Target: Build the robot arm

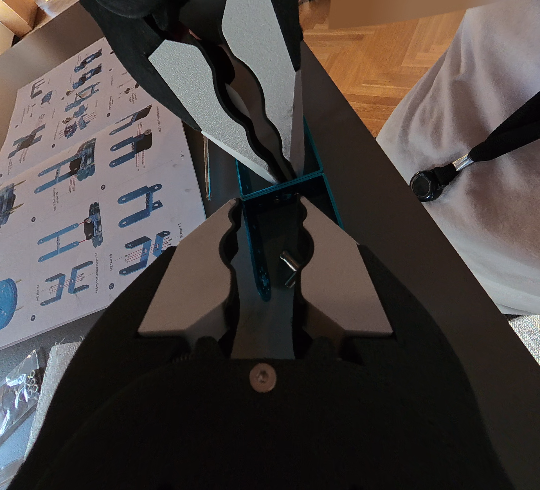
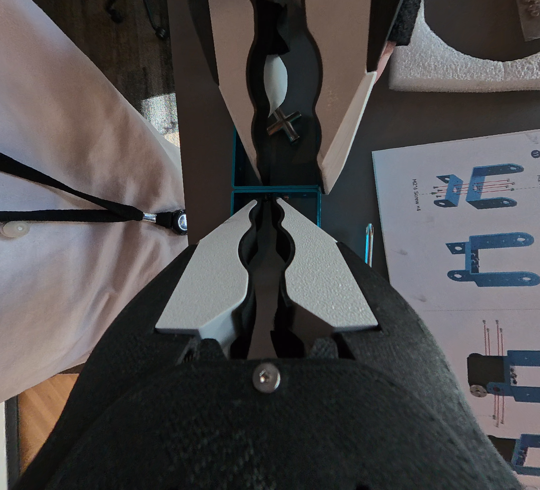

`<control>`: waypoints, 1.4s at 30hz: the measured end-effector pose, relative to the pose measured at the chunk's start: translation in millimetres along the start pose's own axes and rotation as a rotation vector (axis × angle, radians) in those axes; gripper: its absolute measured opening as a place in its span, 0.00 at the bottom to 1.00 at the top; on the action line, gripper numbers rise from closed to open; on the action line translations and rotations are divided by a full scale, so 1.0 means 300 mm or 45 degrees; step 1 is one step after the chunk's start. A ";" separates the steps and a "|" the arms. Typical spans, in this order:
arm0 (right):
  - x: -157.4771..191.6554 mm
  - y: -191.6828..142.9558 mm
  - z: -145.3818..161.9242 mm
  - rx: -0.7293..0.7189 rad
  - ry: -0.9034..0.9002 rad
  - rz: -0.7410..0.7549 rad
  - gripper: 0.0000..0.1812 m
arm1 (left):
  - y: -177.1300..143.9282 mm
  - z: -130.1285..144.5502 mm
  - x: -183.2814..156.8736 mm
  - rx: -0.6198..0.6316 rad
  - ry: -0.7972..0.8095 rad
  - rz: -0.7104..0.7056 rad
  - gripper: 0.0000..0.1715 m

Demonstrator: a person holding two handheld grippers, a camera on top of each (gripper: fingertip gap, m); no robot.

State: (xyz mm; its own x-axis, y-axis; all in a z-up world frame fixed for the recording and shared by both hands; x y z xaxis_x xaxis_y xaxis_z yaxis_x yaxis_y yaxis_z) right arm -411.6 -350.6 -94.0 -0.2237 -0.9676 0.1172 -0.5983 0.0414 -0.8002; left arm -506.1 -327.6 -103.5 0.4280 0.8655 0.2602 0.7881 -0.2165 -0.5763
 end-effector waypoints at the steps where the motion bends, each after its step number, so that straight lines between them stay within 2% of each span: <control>1: -0.001 0.000 0.000 -0.002 0.007 0.000 0.03 | 0.000 0.000 0.000 -0.001 -0.001 0.000 0.21; 12: -0.005 0.001 -0.003 0.028 0.061 -0.030 0.03 | 0.003 -0.001 0.004 -0.003 -0.012 -0.001 0.21; 26: -0.035 0.007 -0.009 0.113 0.245 -0.218 0.03 | 0.007 -0.004 0.004 -0.002 -0.003 -0.006 0.20; 42: -0.051 0.012 -0.021 0.240 0.382 -0.297 0.02 | 0.013 -0.005 0.004 0.002 0.007 -0.010 0.20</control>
State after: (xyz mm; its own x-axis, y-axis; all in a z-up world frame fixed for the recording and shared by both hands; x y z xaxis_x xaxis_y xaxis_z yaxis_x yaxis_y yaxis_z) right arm -415.2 -334.2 -94.8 -0.3297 -0.8291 0.4516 -0.5142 -0.2434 -0.8224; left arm -501.8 -328.2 -104.3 0.4241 0.8648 0.2687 0.7907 -0.2090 -0.5754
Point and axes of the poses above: each gripper's, where its closed fingertips meet, y out along the fingers, z out of its underside, x = y × z across the jaws, the point moved 7 cm from there along -y, back along the fingers, and after that the axes turned 3 degrees about z, right-handed, at the moved point
